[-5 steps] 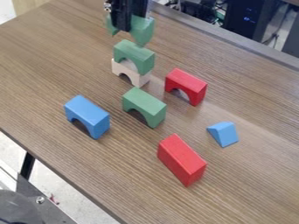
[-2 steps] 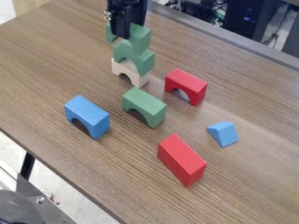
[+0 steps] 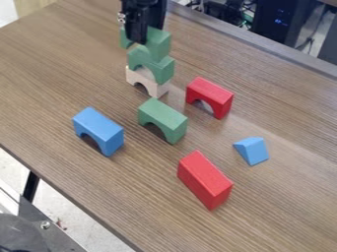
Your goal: Take the green arch and put it on the other green arch
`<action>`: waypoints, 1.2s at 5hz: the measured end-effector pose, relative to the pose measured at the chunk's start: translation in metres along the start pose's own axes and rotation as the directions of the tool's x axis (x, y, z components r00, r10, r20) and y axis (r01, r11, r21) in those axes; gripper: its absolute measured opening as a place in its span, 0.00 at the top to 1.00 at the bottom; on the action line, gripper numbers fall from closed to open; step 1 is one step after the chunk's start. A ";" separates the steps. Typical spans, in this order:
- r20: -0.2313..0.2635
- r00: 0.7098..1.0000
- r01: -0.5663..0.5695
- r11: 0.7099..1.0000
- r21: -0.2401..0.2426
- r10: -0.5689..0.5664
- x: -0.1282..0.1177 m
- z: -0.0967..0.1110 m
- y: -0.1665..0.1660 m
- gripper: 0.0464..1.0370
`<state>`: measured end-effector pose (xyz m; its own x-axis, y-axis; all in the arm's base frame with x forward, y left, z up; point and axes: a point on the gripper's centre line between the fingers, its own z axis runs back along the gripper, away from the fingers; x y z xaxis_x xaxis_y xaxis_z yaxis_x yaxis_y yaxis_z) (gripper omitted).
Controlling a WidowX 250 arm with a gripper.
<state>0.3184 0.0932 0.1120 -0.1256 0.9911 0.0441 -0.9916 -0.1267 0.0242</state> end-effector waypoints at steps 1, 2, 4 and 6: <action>-0.009 1.000 0.012 1.000 0.003 -0.012 -0.001 0.004 -0.001 0.49; -0.008 1.000 0.026 1.000 0.005 -0.026 -0.003 0.004 -0.001 0.49; 0.004 0.999 0.048 0.998 0.026 -0.048 -0.003 -0.003 -0.003 0.49; 0.007 0.998 0.062 0.997 0.038 -0.063 -0.003 -0.005 -0.002 0.49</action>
<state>0.3211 0.0904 0.1066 -0.0630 0.9968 0.0499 -0.9957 -0.0662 0.0646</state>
